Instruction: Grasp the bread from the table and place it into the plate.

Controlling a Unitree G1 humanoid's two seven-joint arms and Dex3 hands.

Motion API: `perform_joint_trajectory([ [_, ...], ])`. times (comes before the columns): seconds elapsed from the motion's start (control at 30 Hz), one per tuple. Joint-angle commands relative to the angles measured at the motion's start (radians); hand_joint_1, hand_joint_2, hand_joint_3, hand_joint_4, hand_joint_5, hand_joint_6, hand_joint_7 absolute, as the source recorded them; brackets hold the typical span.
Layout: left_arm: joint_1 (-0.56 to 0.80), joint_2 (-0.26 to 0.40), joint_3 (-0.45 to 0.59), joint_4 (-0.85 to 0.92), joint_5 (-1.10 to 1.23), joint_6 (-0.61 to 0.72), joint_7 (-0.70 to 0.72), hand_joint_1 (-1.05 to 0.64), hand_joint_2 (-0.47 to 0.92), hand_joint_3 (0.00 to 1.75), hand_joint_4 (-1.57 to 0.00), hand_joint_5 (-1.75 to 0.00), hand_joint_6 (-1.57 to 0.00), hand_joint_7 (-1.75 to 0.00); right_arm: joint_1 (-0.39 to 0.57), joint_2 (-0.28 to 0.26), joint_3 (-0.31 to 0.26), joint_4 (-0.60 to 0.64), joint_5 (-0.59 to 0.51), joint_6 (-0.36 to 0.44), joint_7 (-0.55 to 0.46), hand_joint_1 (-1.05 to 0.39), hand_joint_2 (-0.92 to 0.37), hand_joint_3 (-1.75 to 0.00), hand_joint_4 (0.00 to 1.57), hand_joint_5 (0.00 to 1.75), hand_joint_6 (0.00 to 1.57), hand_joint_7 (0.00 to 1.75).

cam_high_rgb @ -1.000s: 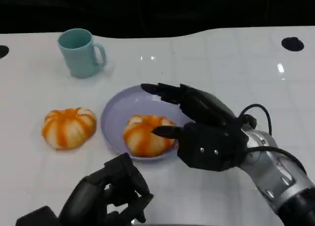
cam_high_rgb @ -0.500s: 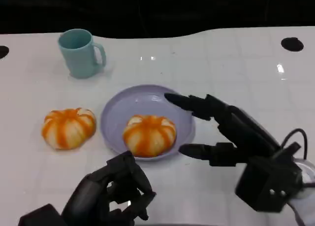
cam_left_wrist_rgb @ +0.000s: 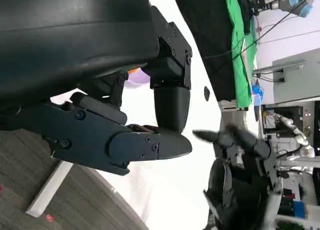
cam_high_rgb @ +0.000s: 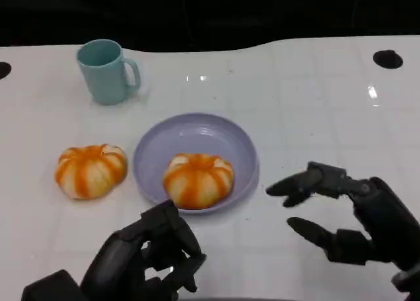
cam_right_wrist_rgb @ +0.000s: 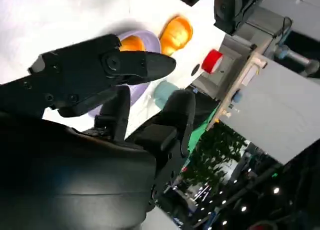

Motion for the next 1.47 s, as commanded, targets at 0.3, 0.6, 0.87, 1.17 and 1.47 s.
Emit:
perform_joint_trajectory([
  [0.3, 0.002, 0.015, 0.007, -0.007, -0.005, 0.015, 0.002, -0.56, 0.92, 0.41, -0.66, -1.75, -0.45, -1.75, 0.155, 0.012, -0.056, -0.188, 0.001, 0.037, -0.027, -0.18, -0.34, -1.38, 0.86, 1.71, 0.84, 1.37],
  [0.6, -0.003, 0.016, 0.016, 0.003, 0.0, 0.008, 0.004, -0.55, 0.92, 0.41, -0.67, -1.75, -0.45, -1.75, 0.173, 0.018, -0.083, -0.101, -0.086, -0.011, -0.087, -0.16, -0.36, -1.34, 0.89, 1.75, 0.78, 1.48],
  [0.87, -0.01, 0.021, 0.024, 0.022, -0.001, -0.018, -0.003, -0.56, 0.92, 0.41, -0.68, -1.75, -0.46, -1.75, 0.112, 0.002, -0.094, 0.057, -0.162, -0.146, -0.128, -0.15, -0.26, -1.42, 0.91, 1.75, 0.81, 1.46],
  [1.17, -0.014, 0.03, 0.047, 0.033, -0.019, -0.023, -0.012, -0.56, 0.92, 0.41, -0.68, -1.75, -0.46, -1.75, 0.072, 0.003, -0.08, 0.116, -0.205, -0.182, -0.149, -0.18, -0.24, -1.46, 0.96, 1.75, 0.86, 1.44],
  [1.47, -0.018, 0.037, 0.051, 0.037, -0.012, -0.028, -0.012, -0.57, 0.92, 0.41, -0.68, -1.75, -0.47, -1.75, 0.065, 0.004, -0.071, 0.115, -0.217, -0.186, -0.153, -0.19, -0.2, -1.5, 0.98, 1.75, 0.89, 1.43],
])
